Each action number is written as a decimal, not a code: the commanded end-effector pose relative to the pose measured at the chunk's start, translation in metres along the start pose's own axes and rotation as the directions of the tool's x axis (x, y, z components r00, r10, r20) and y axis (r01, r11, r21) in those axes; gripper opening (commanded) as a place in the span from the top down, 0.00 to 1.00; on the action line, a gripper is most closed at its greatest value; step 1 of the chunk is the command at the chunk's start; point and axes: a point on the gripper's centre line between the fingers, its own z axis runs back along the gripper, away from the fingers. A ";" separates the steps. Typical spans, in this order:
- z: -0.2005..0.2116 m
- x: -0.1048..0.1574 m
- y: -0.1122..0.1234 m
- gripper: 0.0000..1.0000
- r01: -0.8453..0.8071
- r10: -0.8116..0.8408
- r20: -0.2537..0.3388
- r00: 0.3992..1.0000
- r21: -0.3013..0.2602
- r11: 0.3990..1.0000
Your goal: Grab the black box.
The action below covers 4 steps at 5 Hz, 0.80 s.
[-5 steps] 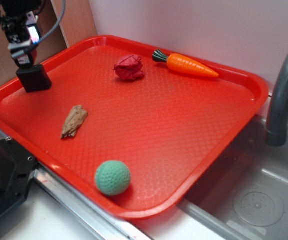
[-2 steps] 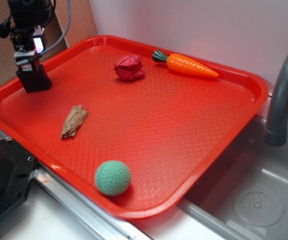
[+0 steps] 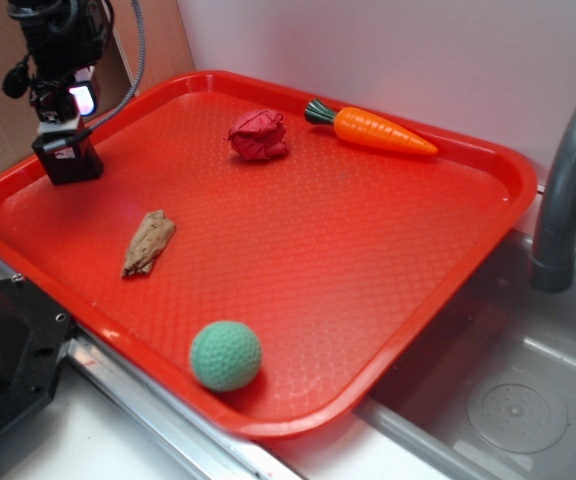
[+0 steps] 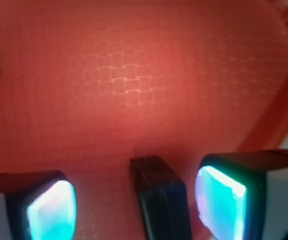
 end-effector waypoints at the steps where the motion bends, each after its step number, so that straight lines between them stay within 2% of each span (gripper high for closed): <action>1: 0.006 0.003 0.006 0.00 -0.026 0.025 0.008 1.000 0.042 0.999; 3: 0.006 0.003 0.006 0.00 -0.026 0.025 0.008 1.000 0.042 0.999; 4: -0.002 -0.011 0.011 0.00 -0.026 0.026 -0.004 1.000 0.034 0.999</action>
